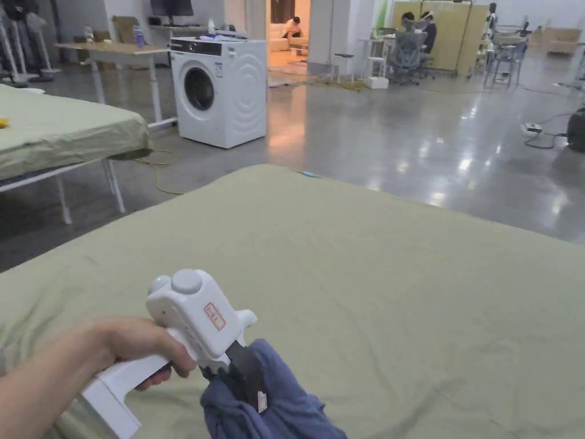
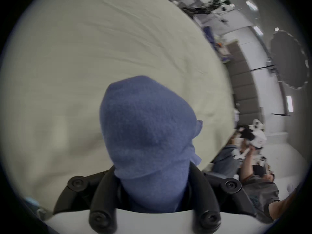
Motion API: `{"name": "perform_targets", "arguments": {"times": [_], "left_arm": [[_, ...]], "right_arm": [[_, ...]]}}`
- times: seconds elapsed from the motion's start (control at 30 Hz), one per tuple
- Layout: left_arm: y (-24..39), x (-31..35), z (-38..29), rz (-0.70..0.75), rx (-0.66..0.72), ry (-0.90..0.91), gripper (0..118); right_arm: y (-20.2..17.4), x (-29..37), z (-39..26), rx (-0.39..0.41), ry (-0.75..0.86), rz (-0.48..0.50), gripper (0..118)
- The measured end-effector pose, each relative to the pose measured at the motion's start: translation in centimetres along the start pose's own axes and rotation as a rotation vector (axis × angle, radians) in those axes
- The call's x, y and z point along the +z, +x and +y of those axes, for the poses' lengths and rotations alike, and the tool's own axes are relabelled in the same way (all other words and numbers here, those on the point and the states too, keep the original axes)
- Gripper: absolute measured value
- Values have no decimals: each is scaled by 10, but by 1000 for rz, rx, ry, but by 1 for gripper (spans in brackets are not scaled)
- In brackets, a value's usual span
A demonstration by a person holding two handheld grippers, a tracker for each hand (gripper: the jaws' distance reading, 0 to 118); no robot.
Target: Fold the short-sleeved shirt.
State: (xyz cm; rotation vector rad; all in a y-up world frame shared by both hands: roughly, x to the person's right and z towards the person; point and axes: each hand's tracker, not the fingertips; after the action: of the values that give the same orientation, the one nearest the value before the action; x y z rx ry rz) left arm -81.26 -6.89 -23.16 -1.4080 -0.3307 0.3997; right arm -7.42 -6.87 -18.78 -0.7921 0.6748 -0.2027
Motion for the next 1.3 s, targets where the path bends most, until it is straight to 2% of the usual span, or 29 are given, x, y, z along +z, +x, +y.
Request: {"name": "perform_targets", "arguments": {"times": [0.03,0.07,0.13,0.2,0.27,0.33,0.37,0.43,0.5,0.53,0.57,0.6,0.63,0.67,0.7,0.73,0.77,0.8,0.83,0.87,0.9,0.93,1.0,1.07,1.1,1.2,1.3], "left_arm": [[-25,28,11,87,-6,-5,29],[-38,52,13,167,4,1,29],[-74,90,11,256,112,-19,29],[-95,107,9,342,149,-37,29],[-110,110,13,426,218,-102,29],[-116,106,17,480,188,-155,30],[-116,103,19,525,153,-161,43],[-105,102,16,775,155,-160,112],[-87,113,7,979,217,-244,115],[-70,119,-2,1123,224,-204,115],[-47,126,-17,1218,160,-141,115],[-29,136,-44,1183,99,86,115],[-11,140,-69,1071,56,278,115],[3,142,-95,845,3,444,115],[24,142,-123,620,11,615,114],[51,129,-150,507,47,792,113],[85,117,-176,433,65,927,113],[113,106,-196,339,37,1046,111],[141,96,-211,269,15,1140,103],[174,85,-226,248,-84,1222,87],[211,73,-241,282,-165,1299,58],[245,59,-257,371,-186,1360,0],[320,18,-279,519,-236,1481,0],[362,-8,-281,472,-328,1438,0],[366,-28,-271,431,-336,1358,0],[390,-57,-265,317,-310,1310,0],[403,-67,-266,346,-316,1326,0]], "right_arm": [[1,10,1,5,24,-38,2],[1,17,2,-7,40,-28,2],[6,29,4,-54,48,-19,2],[10,35,7,-69,53,-36,2],[11,39,9,-30,59,-97,2],[5,45,11,64,115,-214,2],[4,46,16,78,91,-213,2],[-1,55,22,100,107,-207,2],[-16,66,25,181,155,-289,2],[-25,72,24,253,203,-403,2],[-35,79,20,364,252,-598,2],[-39,87,16,427,296,-695,2],[-41,97,13,452,341,-743,2],[-40,112,12,401,389,-707,2],[-40,128,10,340,438,-683,2],[-32,141,5,301,498,-683,2],[-33,154,1,301,549,-710,2],[-36,168,-3,304,594,-742,2],[-39,179,-7,310,633,-763,2],[-52,195,-5,309,677,-773,2],[-55,207,-10,305,720,-779,2],[-58,216,-14,287,731,-787,2],[-55,232,-24,277,769,-764,2],[-56,244,-33,270,793,-764,2],[-54,250,-39,273,809,-769,2],[-42,265,-53,225,822,-771,2],[-29,269,-69,199,814,-774,2]]}}
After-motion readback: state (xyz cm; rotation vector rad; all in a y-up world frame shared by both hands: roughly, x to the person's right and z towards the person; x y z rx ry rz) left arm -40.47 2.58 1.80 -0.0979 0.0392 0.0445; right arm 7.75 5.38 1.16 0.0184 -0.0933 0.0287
